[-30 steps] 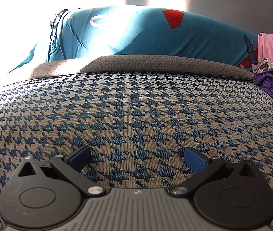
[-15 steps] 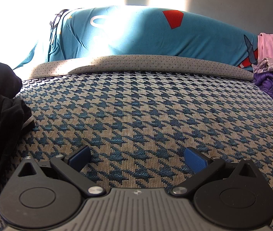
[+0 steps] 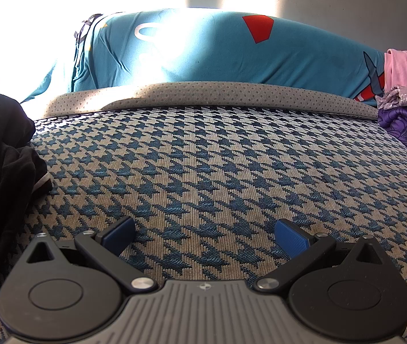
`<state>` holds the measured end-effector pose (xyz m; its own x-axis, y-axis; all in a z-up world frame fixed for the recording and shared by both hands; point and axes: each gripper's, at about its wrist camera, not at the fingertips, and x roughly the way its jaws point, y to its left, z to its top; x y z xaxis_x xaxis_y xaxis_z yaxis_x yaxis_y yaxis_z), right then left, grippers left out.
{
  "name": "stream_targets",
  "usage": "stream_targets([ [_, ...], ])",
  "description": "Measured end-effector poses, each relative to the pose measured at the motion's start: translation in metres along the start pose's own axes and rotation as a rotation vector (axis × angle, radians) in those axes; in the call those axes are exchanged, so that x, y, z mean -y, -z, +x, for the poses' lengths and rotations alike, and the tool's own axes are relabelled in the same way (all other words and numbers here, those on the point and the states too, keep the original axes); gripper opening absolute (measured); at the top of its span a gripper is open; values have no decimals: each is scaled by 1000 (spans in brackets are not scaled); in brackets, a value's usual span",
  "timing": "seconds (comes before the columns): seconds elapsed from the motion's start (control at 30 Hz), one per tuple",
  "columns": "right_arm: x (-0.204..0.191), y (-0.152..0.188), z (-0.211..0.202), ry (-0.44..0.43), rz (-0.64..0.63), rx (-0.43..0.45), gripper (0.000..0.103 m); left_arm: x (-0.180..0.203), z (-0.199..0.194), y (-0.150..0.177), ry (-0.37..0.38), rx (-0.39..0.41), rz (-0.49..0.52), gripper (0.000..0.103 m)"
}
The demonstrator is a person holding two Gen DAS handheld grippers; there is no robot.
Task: Fold clothes
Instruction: 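Move both tools over the bed toward the black shorts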
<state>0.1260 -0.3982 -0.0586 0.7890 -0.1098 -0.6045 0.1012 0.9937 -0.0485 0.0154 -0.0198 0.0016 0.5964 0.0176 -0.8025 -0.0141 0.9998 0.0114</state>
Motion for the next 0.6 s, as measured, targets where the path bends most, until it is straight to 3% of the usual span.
stream_targets([
  [0.3,0,0,0,0,0,0,103,15,11,-2,28,-34,-4,103],
  [0.6,2,2,-1,1,-1,1,103,28,19,-2,7,-49,10,103],
])
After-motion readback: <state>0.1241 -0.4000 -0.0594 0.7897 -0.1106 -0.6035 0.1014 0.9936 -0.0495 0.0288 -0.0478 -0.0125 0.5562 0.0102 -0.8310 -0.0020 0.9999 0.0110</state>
